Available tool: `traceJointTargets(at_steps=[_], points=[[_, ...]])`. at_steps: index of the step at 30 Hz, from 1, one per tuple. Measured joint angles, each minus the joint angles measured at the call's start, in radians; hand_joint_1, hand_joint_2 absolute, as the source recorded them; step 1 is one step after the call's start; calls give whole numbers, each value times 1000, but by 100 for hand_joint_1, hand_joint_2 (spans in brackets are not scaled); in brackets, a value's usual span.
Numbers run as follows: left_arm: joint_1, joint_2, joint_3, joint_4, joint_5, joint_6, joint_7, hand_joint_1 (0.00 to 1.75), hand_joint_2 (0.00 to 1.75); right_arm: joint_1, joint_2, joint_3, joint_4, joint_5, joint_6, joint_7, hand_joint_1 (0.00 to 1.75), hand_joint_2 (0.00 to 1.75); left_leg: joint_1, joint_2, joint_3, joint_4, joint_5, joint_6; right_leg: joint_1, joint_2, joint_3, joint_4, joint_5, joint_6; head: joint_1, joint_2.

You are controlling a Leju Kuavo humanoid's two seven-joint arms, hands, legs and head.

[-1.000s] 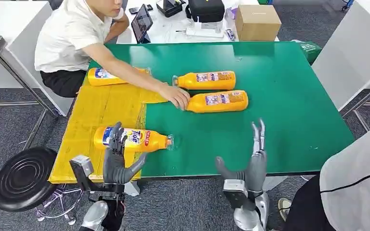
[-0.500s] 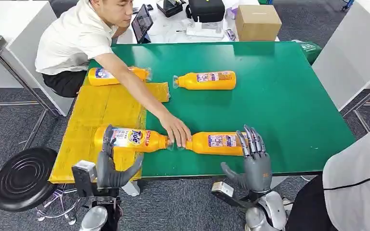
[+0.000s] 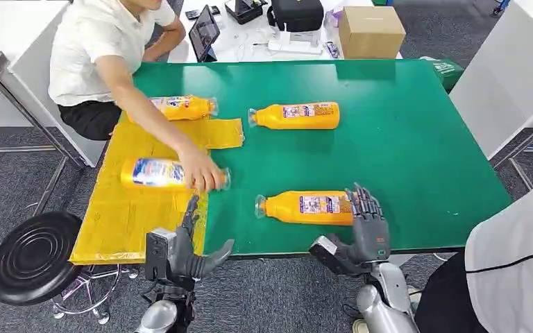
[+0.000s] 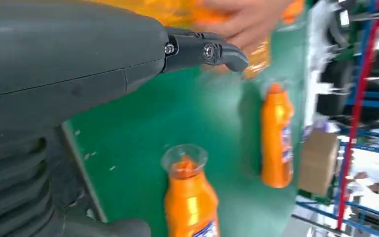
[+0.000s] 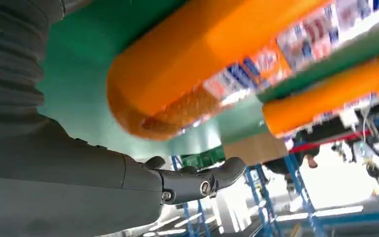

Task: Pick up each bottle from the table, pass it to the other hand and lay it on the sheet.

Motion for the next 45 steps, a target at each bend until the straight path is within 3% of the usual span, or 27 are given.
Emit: traceJointTargets(at_steps=[13, 17, 23, 32, 45], points=[[-38, -15, -18, 84, 103, -44, 44, 0, 175, -98, -29, 91, 147, -9, 4, 44, 0, 175, 0, 0, 0, 0, 0, 0, 0, 0, 0, 0, 0, 0, 0, 0], [-43, -15, -43, 91, 161, -73, 112, 0, 175, -121, -46, 151, 158, -69, 89, 81, 0, 175, 0, 0, 0, 0, 0, 0, 0, 0, 0, 0, 0, 0, 0, 0], [-44, -13, -65, 93, 176, -79, 126, 0, 175, -134, -62, 200, 159, -95, 122, 105, 0, 175, 0, 1, 0, 0, 0, 0, 0, 0, 1, 0, 0, 0, 0, 0], [-48, -10, -90, 93, 201, -59, 173, 0, 175, -203, -92, 280, 159, -210, 351, 220, 0, 175, 0, 4, 11, 0, -1, 0, 0, 4, 9, -1, 1, 0, 0, 0], [-51, -10, -91, 77, 148, -27, 180, 0, 175, -230, -159, 374, 114, -227, 510, 325, 0, 175, 0, 6, 13, 0, 3, 4, 0, 6, 11, -1, 8, 0, 0, 0]])
